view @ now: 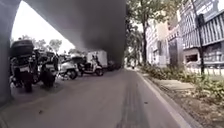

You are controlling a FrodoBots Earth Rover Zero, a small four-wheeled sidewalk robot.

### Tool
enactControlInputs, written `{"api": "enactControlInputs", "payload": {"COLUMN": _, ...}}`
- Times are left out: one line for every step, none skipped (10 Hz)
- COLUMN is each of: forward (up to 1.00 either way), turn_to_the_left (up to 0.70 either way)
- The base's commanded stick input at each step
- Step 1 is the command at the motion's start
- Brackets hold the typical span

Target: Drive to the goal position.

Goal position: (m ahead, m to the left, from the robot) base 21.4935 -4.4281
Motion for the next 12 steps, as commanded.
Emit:
{"api": "enactControlInputs", "payload": {"forward": 0.45, "turn_to_the_left": 0.00}}
{"api": "enactControlInputs", "payload": {"forward": 0.45, "turn_to_the_left": 0.00}}
{"api": "enactControlInputs", "payload": {"forward": 0.45, "turn_to_the_left": 0.00}}
{"api": "enactControlInputs", "payload": {"forward": 0.45, "turn_to_the_left": 0.00}}
{"api": "enactControlInputs", "payload": {"forward": 0.45, "turn_to_the_left": 0.00}}
{"api": "enactControlInputs", "payload": {"forward": 0.45, "turn_to_the_left": -0.05}}
{"api": "enactControlInputs", "payload": {"forward": 0.45, "turn_to_the_left": -0.27}}
{"api": "enactControlInputs", "payload": {"forward": 0.45, "turn_to_the_left": -0.27}}
{"api": "enactControlInputs", "payload": {"forward": 0.45, "turn_to_the_left": -0.23}}
{"api": "enactControlInputs", "payload": {"forward": 0.45, "turn_to_the_left": 0.00}}
{"api": "enactControlInputs", "payload": {"forward": 0.45, "turn_to_the_left": 0.00}}
{"api": "enactControlInputs", "payload": {"forward": 0.45, "turn_to_the_left": 0.00}}
